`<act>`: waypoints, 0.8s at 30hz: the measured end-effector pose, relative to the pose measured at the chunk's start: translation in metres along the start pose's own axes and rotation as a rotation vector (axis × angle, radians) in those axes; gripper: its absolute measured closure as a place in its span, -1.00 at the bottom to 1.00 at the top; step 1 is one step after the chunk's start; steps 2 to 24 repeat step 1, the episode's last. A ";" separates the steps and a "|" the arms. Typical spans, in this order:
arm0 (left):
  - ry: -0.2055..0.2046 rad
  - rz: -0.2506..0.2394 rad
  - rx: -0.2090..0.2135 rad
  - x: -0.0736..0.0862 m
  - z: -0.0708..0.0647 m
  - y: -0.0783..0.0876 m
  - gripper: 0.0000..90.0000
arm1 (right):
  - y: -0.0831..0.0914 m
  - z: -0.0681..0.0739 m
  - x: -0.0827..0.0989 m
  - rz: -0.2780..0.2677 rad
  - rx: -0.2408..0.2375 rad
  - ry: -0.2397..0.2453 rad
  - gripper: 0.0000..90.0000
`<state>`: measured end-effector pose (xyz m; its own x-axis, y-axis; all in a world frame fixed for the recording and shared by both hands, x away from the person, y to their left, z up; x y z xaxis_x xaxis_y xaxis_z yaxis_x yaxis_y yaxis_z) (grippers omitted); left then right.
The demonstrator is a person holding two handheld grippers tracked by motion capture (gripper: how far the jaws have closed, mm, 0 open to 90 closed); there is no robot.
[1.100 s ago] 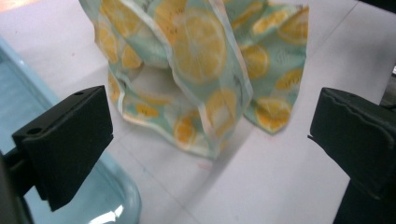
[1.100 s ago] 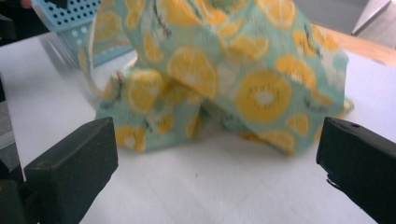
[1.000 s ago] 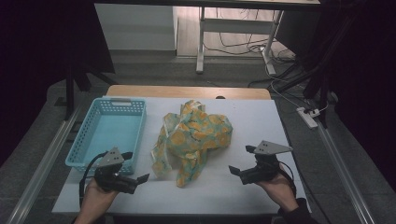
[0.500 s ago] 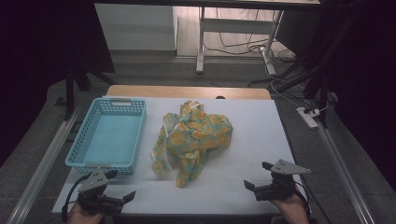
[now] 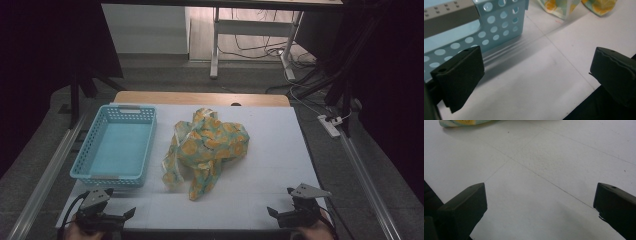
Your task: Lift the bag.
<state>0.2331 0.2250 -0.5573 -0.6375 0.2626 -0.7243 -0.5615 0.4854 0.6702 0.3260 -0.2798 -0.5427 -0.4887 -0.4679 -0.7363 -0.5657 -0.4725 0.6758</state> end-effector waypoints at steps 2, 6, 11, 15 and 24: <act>0.000 0.001 0.002 0.000 0.000 0.000 -1.00 | -0.001 0.000 0.000 0.006 0.001 -0.001 -1.00; 0.000 0.001 0.002 0.000 0.000 0.000 -1.00 | -0.001 0.000 0.000 0.006 0.001 -0.001 -1.00; 0.000 0.001 0.002 0.000 0.000 0.000 -1.00 | -0.001 0.000 0.000 0.006 0.001 -0.001 -1.00; 0.000 0.001 0.002 0.000 0.000 0.000 -1.00 | -0.001 0.000 0.000 0.006 0.001 -0.001 -1.00; 0.000 0.001 0.002 0.000 0.000 0.000 -1.00 | -0.001 0.000 0.000 0.006 0.001 -0.001 -1.00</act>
Point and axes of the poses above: each handheld gripper's, and its own axes: y roughly backward along the jaws, x roughly out of its underside, z roughly to its left, the point moved 6 cm from there along -y, roughly forward along the jaws, and after that the axes turned 5 degrees about x, right-handed, at the moved point
